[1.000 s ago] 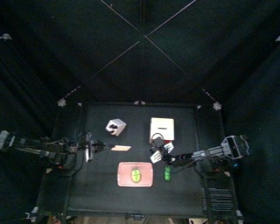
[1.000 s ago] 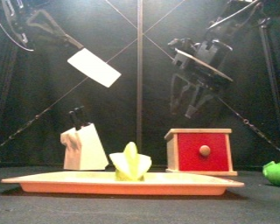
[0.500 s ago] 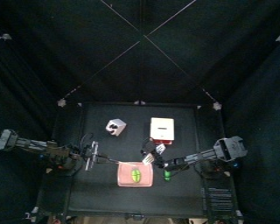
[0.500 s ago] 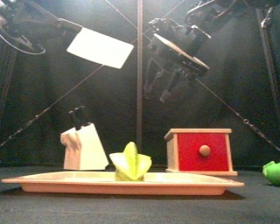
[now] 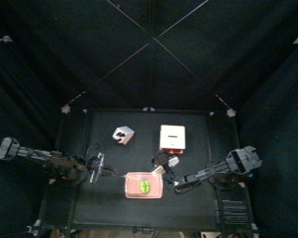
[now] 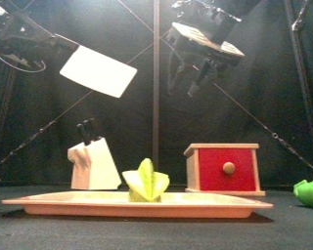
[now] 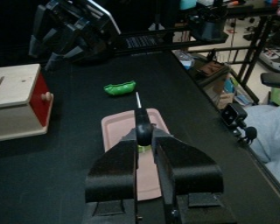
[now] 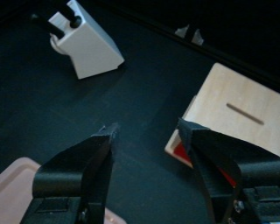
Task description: Grab cleaver with both hands
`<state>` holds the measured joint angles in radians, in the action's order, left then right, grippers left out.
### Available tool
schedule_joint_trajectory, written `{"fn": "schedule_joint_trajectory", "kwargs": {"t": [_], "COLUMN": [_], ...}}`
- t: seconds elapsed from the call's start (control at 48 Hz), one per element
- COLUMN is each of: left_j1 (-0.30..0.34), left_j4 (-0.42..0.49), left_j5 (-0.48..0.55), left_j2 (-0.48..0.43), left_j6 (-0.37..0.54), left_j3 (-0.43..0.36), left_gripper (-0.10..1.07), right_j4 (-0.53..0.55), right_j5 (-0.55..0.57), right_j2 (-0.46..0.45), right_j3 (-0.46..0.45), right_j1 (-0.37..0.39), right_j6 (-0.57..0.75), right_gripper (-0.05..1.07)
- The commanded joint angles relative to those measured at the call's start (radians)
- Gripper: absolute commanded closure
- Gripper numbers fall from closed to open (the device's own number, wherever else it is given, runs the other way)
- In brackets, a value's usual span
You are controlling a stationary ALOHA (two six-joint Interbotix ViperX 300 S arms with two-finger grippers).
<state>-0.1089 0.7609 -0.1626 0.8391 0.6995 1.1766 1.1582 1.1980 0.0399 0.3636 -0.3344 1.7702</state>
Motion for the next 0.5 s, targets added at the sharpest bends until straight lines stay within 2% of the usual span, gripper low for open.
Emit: {"fn": "schedule_joint_trajectory", "kwargs": {"t": [0.0, 0.229, 0.479], "left_j1": [0.003, 0.003, 0.015], "left_j4": [-0.008, -0.009, -0.011], "left_j5": [-0.02, -0.038, -0.037], "left_j2": [-0.005, -0.005, -0.005], "left_j6": [-0.002, -0.002, -0.002], "left_j3": [-0.014, -0.002, -0.002], "left_gripper": [0.59, 0.59, 0.59], "right_j4": [-0.046, -0.206, -0.436], "right_j5": [0.009, -0.035, -0.215], "right_j2": [-0.031, -0.058, -0.106], "right_j3": [-0.035, -0.087, -0.126], "right_j1": [-0.018, -0.021, 0.003], "right_j6": [0.014, -0.029, -0.193], "right_gripper": [0.13, 0.13, 0.13]}}
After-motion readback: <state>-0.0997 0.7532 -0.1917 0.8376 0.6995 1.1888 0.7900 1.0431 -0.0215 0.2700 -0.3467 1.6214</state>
